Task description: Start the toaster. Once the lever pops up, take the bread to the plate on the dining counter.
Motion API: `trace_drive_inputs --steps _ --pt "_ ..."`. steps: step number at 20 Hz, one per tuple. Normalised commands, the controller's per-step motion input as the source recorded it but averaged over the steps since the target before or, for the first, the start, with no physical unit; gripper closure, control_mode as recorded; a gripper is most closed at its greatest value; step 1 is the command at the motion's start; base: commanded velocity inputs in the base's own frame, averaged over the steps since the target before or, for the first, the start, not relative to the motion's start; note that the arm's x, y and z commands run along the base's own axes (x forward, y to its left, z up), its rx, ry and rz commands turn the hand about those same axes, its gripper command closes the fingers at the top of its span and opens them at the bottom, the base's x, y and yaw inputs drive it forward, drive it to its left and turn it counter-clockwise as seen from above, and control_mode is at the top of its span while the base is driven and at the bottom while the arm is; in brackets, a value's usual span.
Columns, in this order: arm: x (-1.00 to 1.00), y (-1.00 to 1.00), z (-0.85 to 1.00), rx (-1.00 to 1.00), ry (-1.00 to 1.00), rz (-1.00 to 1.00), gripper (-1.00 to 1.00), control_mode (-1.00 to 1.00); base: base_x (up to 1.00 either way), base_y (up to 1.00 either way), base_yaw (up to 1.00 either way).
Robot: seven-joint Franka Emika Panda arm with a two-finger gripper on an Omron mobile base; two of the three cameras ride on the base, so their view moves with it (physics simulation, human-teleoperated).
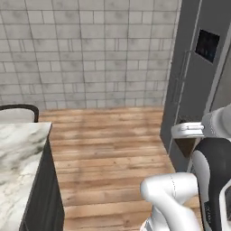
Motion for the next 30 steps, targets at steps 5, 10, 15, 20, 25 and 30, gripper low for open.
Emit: trace_drive_inputs --steps 5,10,15,20,25,30 --pt "0.00 0.00 0.00 0.00 0.00 0.00 1.00 1.00 1.00 -0.35 0.47" --pt "0.00 0.00 0.00 0.00 0.00 0.00 1.00 1.00 1.00 -0.31 0.46" --pt "0.00 0.00 0.00 0.00 0.00 0.00 1.00 1.00 1.00 -0.37 0.41" --pt "0.00 0.00 0.00 0.00 0.00 0.00 1.00 1.00 1.00 -0.56 0.34" --pt "0.00 0.00 0.00 0.00 0.00 0.00 1.00 1.00 1.00 -0.55 0.29" --pt "0.00 0.00 0.00 0.00 0.00 0.00 1.00 1.00 1.00 -0.63 0.31"
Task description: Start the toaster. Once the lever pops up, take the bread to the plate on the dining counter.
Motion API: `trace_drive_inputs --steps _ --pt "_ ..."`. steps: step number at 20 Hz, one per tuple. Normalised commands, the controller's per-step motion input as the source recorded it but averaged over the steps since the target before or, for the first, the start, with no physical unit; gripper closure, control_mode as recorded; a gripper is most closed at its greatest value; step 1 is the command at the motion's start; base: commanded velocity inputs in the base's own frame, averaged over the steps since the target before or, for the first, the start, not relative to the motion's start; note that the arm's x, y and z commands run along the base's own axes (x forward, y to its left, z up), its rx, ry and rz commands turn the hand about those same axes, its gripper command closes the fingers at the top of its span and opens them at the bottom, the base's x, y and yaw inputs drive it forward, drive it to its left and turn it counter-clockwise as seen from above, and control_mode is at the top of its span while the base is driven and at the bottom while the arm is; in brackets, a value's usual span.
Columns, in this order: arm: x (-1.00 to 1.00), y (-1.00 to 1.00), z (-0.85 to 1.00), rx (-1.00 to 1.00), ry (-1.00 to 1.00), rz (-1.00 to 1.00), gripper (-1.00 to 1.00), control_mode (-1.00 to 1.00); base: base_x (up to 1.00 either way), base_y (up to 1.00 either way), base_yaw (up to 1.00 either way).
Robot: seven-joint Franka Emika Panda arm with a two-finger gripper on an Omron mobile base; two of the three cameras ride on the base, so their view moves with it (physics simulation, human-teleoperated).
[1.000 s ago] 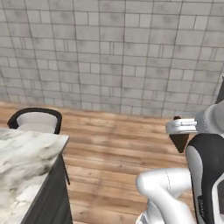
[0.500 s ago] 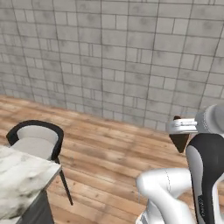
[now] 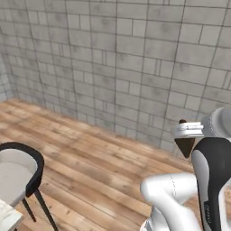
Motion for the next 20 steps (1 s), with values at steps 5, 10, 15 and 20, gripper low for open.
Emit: trace_drive_inputs --steps 5,10,15,20 --pt "0.00 0.00 0.00 0.00 0.00 0.00 1.00 1.00 0.97 -0.80 0.40" --pt "0.00 0.00 0.00 0.00 0.00 0.00 1.00 1.00 0.91 -0.81 0.48" --pt "0.00 0.00 0.00 0.00 0.00 0.00 1.00 1.00 0.83 -0.69 0.52" --pt "0.00 0.00 0.00 0.00 0.00 0.00 1.00 1.00 0.79 -0.56 0.56"
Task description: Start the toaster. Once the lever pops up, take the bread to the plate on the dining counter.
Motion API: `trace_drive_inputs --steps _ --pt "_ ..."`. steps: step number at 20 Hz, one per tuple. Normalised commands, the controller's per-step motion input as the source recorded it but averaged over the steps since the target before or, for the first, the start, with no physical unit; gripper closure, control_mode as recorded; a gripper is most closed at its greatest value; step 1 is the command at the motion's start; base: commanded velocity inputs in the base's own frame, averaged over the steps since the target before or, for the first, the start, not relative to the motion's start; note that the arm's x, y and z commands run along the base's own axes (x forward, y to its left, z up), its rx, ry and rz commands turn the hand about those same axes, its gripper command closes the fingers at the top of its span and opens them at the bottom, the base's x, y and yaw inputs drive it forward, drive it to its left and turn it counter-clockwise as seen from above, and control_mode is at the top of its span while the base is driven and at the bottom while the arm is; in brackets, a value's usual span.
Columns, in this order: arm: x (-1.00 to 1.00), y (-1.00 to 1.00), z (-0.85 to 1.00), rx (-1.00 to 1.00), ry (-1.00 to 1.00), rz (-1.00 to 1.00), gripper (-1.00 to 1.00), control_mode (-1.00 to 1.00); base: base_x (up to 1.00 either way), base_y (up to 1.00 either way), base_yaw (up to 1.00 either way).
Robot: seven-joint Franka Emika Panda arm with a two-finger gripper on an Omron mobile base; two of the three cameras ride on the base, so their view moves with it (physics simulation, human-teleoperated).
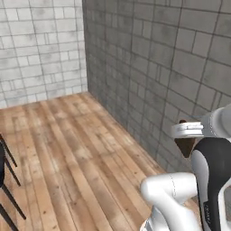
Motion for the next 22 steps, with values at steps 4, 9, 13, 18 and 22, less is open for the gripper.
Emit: trace_drive_inputs --steps 4,9,13,18,22 --pt "0.00 0.00 0.00 0.00 0.00 0.00 1.00 1.00 0.74 -0.52 0.60" --pt "0.00 0.00 0.00 0.00 0.00 0.00 1.00 1.00 0.62 -0.58 0.63" --pt "0.00 0.00 0.00 0.00 0.00 0.00 1.00 1.00 0.66 -0.59 0.63" --pt "0.00 0.00 0.00 0.00 0.00 0.00 1.00 1.00 0.58 -0.62 0.61" --pt "0.00 0.00 0.00 0.00 0.00 0.00 1.00 1.00 0.40 -0.67 0.58"
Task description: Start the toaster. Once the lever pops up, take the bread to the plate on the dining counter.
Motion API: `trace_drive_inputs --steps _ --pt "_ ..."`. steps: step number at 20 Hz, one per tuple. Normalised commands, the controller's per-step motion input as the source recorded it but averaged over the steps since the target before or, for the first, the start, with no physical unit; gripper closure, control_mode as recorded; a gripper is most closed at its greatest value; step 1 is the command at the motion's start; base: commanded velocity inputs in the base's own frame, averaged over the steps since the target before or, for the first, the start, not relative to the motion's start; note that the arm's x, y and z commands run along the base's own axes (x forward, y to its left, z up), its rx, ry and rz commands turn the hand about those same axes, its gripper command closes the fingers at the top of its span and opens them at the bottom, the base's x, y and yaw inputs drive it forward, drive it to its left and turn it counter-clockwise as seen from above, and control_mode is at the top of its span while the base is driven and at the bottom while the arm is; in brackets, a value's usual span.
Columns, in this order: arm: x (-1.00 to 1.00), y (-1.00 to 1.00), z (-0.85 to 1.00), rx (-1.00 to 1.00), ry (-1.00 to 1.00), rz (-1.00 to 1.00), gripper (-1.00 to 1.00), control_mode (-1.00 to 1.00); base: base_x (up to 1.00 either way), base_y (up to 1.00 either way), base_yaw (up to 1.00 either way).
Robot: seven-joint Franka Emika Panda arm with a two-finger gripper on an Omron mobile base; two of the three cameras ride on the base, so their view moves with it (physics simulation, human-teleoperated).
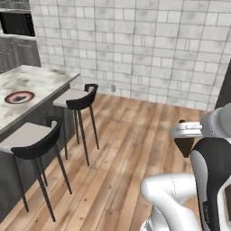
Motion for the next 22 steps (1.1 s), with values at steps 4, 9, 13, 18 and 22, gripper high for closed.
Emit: trace_drive_inputs --steps 4,9,13,18,22 --pt "0.00 0.00 0.00 0.00 0.00 0.00 1.00 1.00 0.38 -0.71 0.57" --pt "0.00 0.00 0.00 0.00 0.00 0.00 1.00 1.00 0.43 -0.69 0.58" --pt "0.00 0.00 0.00 0.00 0.00 0.00 1.00 1.00 0.63 -0.61 0.58" --pt "0.00 0.00 0.00 0.00 0.00 0.00 1.00 1.00 0.73 -0.56 0.59" --pt "0.00 0.00 0.00 0.00 0.00 0.00 1.00 1.00 0.72 -0.53 0.59"
